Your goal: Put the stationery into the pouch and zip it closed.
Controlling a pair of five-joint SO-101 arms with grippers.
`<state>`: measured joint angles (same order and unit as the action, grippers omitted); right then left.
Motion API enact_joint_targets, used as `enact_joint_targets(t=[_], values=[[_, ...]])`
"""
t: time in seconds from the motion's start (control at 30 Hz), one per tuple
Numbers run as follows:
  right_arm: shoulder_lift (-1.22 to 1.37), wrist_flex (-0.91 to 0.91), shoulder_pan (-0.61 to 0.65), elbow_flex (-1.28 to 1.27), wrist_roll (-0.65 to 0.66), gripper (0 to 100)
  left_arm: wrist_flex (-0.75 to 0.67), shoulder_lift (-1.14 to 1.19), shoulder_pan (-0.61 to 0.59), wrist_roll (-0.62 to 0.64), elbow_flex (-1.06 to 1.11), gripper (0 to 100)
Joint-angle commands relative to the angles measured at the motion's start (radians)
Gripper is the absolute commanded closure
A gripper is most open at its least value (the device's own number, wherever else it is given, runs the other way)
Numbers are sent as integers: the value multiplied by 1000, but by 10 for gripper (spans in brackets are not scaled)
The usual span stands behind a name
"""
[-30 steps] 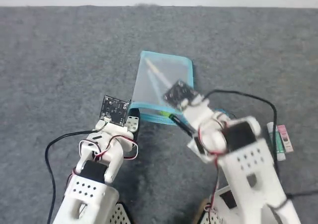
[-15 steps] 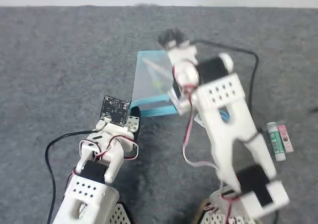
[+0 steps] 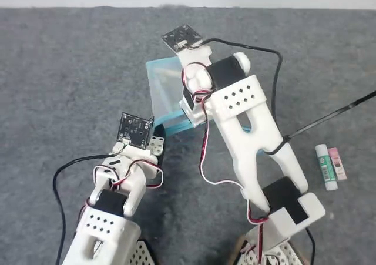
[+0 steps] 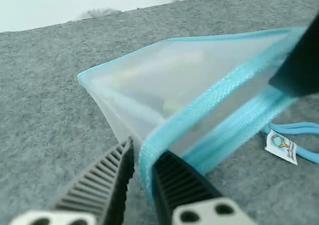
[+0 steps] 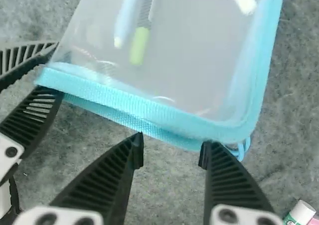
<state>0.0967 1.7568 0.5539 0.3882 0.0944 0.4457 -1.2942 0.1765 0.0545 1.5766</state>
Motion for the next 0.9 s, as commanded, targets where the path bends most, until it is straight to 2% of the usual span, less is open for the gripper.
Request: enact_joint_targets(t=[0.0,0.1,0.23,0.43,0.53,0.7,0.87], values=[[-39,41,-8,57,26,800,-32,-9,12,-20,-27,988],[-41,42,-44,55,29,800,-29,-9,12,-20,-24,988],[-56,44,-151,8,64,801,-34,-15,12,-20,-4,988],[-277,38,-246,-301,164,909,-34,-17,11,-20,-5,988],[-438,38,-300,-451,235,898,-34,-17,12,-20,-7,988],[-654,38,-475,-678,373,868,-34,-17,9,-20,-7,988],[-688,38,-704,-795,522,864,-34,-17,6,-20,-5,988]])
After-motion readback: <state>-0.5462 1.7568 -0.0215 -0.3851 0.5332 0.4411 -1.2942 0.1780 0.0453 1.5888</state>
